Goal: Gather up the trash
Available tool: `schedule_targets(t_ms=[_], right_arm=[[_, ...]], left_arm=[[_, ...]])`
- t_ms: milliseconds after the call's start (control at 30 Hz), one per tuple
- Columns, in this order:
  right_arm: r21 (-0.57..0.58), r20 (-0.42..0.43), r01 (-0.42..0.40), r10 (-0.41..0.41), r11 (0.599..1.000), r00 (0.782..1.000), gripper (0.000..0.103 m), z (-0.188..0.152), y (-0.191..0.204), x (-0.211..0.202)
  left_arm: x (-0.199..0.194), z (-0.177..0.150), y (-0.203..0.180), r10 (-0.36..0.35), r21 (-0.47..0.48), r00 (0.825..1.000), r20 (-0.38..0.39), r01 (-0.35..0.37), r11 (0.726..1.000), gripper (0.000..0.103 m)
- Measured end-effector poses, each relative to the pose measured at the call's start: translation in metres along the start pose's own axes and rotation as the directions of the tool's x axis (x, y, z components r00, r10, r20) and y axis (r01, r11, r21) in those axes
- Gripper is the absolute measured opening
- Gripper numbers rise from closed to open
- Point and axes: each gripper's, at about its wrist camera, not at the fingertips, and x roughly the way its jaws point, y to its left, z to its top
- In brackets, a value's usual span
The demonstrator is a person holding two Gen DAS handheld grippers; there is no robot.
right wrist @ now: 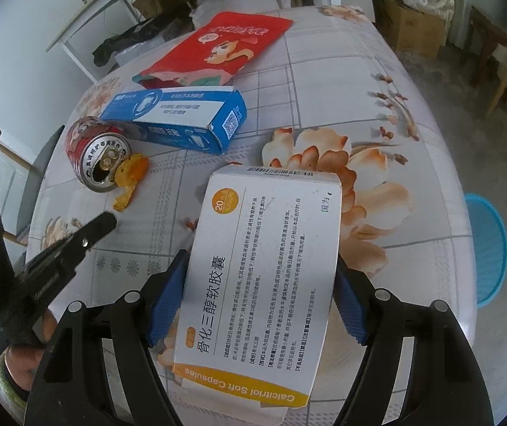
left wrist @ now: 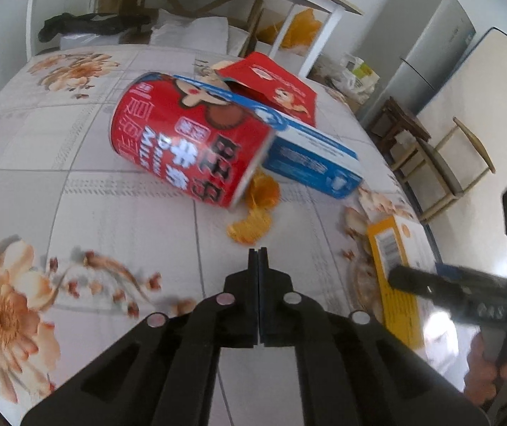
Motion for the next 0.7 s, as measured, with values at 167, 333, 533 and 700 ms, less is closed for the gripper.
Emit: schedule_targets(t_ms=[167,333,533,700], right_arm=[[0.002,-0.006,-0.011,0.011,1.000,1.000,0.071,-0.013,-0.008,-0.009],[0.002,-0.004,-0.015,0.015,1.000,1.000,0.071,-0.022,-0.013,-0.015],[0.009,-0.001,-0.018,0.018,1.000,1.000,0.071,-0.018,-0.007,-0.011],[0.024,0.000,-0.033,0.033,0.999,0.999,0.071,-0.018,-0.009,-0.011]], left_arm=[[-0.023,-0.019,-0.002,-0.097,-0.022,0.993,-0.066,0.096,0.995,0.000],[-0.034,-0.022,-0.001,-0.118,-0.025,0.992,-0.046,0.117,0.993,0.000],[-0.006,0.007,0.012,-0.004,-0.077,1.000,0.021,0.006,0.997,0.025],[0.012,0.020,0.010,0.033,-0.073,0.999,0.038,-0.031,0.997,0.026]])
